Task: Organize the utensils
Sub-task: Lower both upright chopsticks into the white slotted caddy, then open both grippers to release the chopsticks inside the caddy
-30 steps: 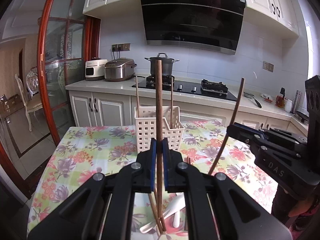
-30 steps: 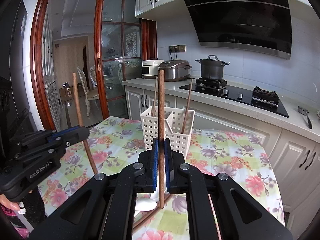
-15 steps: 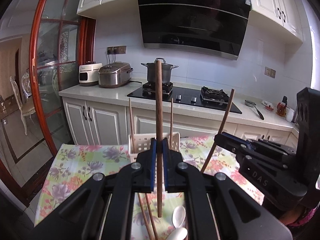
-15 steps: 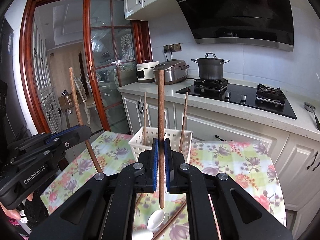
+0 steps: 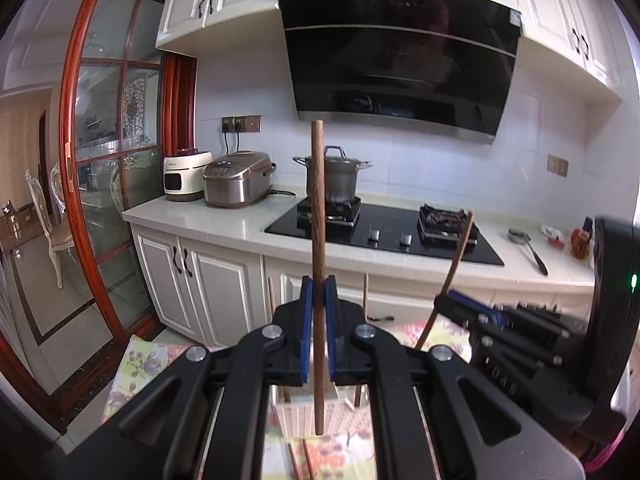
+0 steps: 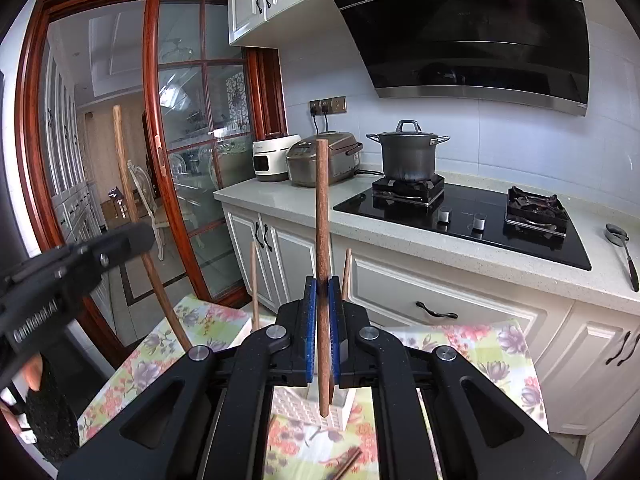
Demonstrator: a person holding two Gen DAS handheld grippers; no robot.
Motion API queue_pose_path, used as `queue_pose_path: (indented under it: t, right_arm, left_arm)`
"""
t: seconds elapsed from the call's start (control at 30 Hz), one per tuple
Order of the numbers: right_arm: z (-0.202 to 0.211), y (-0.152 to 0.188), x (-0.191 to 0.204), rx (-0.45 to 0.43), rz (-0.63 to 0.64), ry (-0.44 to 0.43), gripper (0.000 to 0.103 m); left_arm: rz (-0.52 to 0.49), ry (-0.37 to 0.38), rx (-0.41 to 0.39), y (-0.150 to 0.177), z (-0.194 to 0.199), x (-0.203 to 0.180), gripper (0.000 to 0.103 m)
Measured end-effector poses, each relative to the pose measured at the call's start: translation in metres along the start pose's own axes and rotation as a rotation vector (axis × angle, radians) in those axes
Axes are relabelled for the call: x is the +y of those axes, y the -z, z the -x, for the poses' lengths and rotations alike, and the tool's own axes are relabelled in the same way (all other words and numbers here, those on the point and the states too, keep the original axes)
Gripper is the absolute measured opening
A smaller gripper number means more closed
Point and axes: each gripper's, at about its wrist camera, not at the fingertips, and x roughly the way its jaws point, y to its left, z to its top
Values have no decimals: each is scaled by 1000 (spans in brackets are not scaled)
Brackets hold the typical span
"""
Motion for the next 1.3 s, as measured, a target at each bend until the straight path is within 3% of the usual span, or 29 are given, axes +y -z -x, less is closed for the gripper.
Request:
queue_pose_path:
  t: [0.3, 0.53, 0.77, 0.9, 1.07, 1.3]
  right_arm:
    - [-32, -4, -4, 8, -13, -18, 6]
    - [-71, 15, -2, 104, -1, -34, 6]
    - [-92, 31, -2, 161, -13, -44, 6]
    - [-99, 37, -6, 178, -44, -41, 12]
    - [-99, 41, -10, 174, -42, -16, 28]
    - [-76, 45, -17, 146, -35, 4, 28]
  left_arm:
    - [26, -18, 4, -13, -39, 11, 6]
    - [34, -11, 114, 16, -84, 19, 6]
    - [16, -13, 199, 51, -106, 25, 6]
    - [15, -17, 233, 65, -112, 27, 7]
    - [32, -31, 227, 68, -108, 35, 12]
    - [50, -69, 172, 69, -79, 49, 34]
